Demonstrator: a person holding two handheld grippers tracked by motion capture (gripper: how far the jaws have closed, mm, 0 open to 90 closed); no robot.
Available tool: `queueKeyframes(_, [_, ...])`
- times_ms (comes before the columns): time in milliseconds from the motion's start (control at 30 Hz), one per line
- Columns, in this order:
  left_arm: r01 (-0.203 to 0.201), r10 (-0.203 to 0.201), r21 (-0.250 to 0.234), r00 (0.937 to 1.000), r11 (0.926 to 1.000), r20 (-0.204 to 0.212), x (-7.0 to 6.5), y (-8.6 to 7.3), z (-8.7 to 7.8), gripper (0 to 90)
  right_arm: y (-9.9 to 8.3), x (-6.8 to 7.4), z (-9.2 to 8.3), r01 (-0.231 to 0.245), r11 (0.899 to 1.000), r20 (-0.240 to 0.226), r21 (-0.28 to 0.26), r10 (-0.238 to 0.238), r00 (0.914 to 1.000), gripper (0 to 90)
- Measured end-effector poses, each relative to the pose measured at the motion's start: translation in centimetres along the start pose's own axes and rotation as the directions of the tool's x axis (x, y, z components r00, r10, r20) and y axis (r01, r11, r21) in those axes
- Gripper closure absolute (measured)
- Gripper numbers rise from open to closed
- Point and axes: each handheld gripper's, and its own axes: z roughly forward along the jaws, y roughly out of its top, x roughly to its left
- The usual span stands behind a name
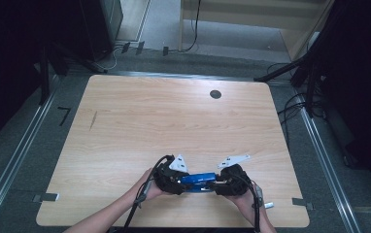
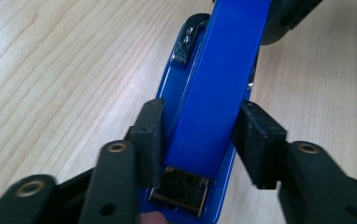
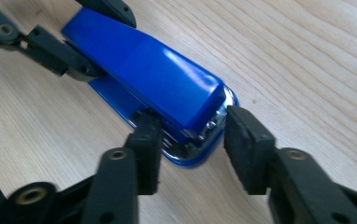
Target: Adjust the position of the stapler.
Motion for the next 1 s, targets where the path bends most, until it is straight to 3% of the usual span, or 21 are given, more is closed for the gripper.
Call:
queueKeyframes(67, [-0.012, 0.012, -0.003, 0.9998, 0.9999, -0.016, -0.3, 0.2, 0.2, 47.5, -0.2, -0.5, -0.3, -0.023, 1.0, -0.003, -0.01, 0.023, 0.9997, 47.2])
queueKeyframes(100, [-0.013, 0.014, 0.006, 0.9997, 0.9999, -0.019, -0.4, 0.4, 0.4, 40.1, -0.4, -0.8, -0.8, -0.03, 0.999, 0.017, -0.013, 0.03, 0.9994, 40.1])
queueKeyframes(200, [-0.01, 0.01, 0.003, 0.9997, 0.9999, -0.023, -0.5, 0.4, 0.6, 35.7, -0.7, -1.4, -1.5, -0.05, 0.999, 0.031, -0.02, 0.051, 0.9982, 35.3])
queueKeyframes(300, [-0.003, 0.003, -0.015, 0.9995, 0.9999, -0.031, -0.3, 0.6, 0.5, 27.5, -1.4, -2.4, -2.8, -0.078, 0.996, 0.054, -0.045, 0.08, 0.9953, 24.0])
queueKeyframes(500, [0.005, -0.006, -0.038, 0.9995, 0.9993, -0.032, -0.1, 1.4, 0.0, 17.4, -1.9, -3.0, -3.9, -0.085, 0.995, 0.05, -0.047, 0.087, 0.9949, 13.0])
queueKeyframes(800, [0.012, -0.014, -0.037, 0.9986, 0.9992, -0.05, -0.6, 2.6, 0.3, 6.5, -2.2, -3.3, -4.3, -0.105, 0.994, 0.053, -0.01, 0.105, 0.9931, 1.6])
queueKeyframes(1000, [-0.008, 0.007, -0.016, 0.999, 0.9998, -0.044, -1.0, 2.9, 0.6, 6.5, -2.2, -3.3, -4.2, -0.103, 0.995, 0.05, 0.005, 0.102, 0.9935, 0.8])
